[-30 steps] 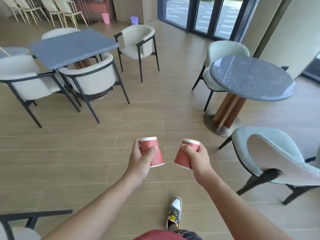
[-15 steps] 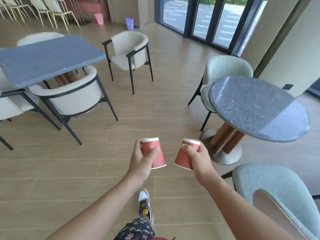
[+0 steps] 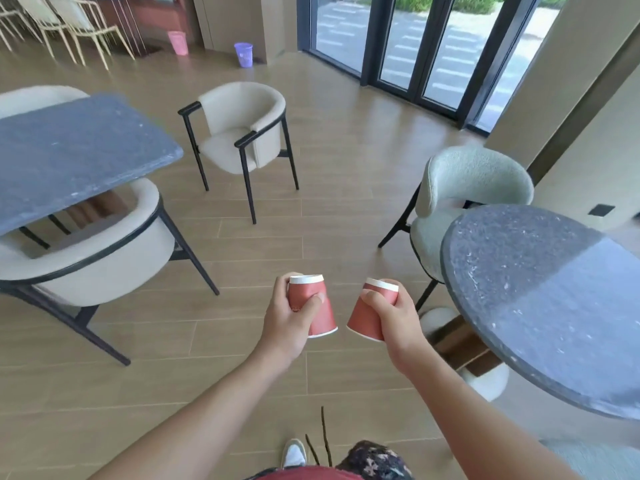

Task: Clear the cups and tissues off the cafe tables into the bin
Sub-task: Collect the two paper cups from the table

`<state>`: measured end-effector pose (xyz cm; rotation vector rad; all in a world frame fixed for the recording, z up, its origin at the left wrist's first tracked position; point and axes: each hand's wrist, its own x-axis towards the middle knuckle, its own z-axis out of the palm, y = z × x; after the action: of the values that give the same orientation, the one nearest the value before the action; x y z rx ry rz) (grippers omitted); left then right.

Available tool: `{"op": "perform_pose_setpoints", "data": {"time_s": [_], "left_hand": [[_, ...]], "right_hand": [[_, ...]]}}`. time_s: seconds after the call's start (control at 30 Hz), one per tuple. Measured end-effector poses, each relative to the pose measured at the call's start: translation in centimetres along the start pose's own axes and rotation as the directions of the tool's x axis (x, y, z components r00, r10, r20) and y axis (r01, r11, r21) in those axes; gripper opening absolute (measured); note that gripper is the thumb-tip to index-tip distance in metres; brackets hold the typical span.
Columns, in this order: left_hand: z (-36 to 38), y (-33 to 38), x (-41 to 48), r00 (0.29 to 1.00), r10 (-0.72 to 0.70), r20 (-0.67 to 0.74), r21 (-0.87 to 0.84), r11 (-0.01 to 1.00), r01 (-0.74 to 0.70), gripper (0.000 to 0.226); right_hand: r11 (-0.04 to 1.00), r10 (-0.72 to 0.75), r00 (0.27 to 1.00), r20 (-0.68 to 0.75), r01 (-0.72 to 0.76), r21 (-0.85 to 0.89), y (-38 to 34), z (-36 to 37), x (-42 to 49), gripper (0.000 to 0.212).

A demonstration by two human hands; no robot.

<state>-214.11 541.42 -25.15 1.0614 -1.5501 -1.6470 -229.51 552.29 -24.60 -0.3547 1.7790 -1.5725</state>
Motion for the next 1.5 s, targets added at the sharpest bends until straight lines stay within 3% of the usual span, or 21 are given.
{"op": "perform_pose_setpoints", "data": {"time_s": [0.47,0.67,0.8,1.17,1.5], "left_hand": [[13.0,2.6,34.9,1.0,-0.021,0.004,0.012,1.0,0.021,0.042],[19.2,6.8,49.6,0.998,-0.04,-0.044,-0.022,0.999,0.039,0.04],[21.8,8.5,57.9,0.996,-0.045,-0.077,-0.043,0.998,0.042,0.041],[23.9,9.5,86.8,0.999,-0.031,-0.034,-0.049,0.998,0.03,0.045],[23.5,15.2,112.5,0.999,-0.038,0.008,-0.036,0.999,0.038,0.046]], "right_hand": [[0.998,0.007,0.999,-0.033,-0.005,0.059,-10.2,-0.4,36.2,0.048],[0.999,-0.02,1.0,0.012,0.019,0.032,-19.5,-2.1,52.7,0.023],[1.0,-0.012,0.999,0.051,0.011,0.03,-23.5,-1.0,60.4,0.044],[1.0,-0.001,0.999,0.053,0.0,0.024,-30.3,7.0,87.1,0.049],[0.999,-0.016,1.0,0.026,0.015,0.031,-40.0,15.4,109.2,0.046]]}}
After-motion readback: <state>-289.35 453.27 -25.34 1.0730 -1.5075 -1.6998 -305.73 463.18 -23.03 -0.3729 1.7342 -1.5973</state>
